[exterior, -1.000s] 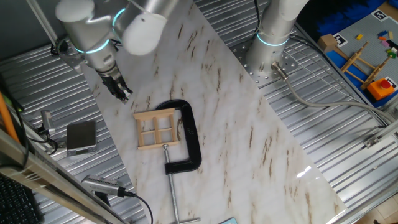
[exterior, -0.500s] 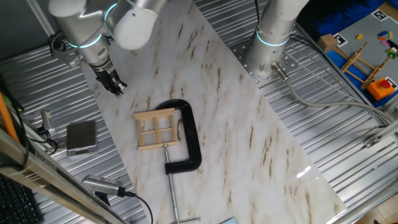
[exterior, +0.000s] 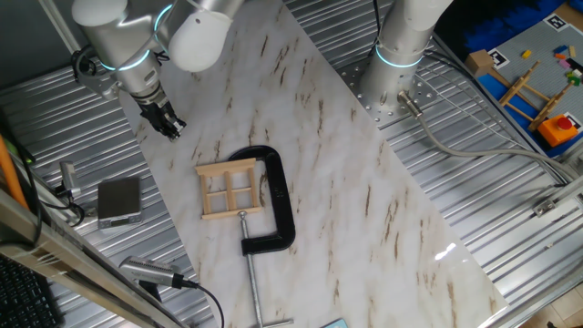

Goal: Open a sliding window

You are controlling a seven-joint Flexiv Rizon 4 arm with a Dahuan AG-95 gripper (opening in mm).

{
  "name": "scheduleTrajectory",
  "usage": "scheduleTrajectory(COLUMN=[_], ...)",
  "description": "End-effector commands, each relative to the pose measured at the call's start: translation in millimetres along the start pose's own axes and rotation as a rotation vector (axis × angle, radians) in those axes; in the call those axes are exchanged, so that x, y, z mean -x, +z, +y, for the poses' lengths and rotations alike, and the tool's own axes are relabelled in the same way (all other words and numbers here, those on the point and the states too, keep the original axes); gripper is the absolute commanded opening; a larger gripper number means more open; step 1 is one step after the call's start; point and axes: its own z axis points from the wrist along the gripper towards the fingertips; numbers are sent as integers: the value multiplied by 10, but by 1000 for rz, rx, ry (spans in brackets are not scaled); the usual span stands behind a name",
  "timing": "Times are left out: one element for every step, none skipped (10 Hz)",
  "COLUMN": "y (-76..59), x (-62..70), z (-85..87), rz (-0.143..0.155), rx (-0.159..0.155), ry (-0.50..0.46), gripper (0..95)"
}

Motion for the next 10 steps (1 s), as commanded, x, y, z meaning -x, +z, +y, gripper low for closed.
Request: scheduleTrajectory(y=[2,-8,-22,-21,-22,-23,-23,-22,-23,-22], x=[0,-3,-7,-6,-6,-6,-6,-6,-6,-8], z=[-2,0,3,4,4,4,4,4,5,5], rz=[3,3,4,4,4,3,3,2,3,3], rx=[-3,-3,-3,-3,-4,-2,-2,-1,-2,-2], ry=[-26,-36,-36,-34,-37,-49,-50,-56,-58,-61], gripper=[0,0,0,0,0,0,0,0,0,0])
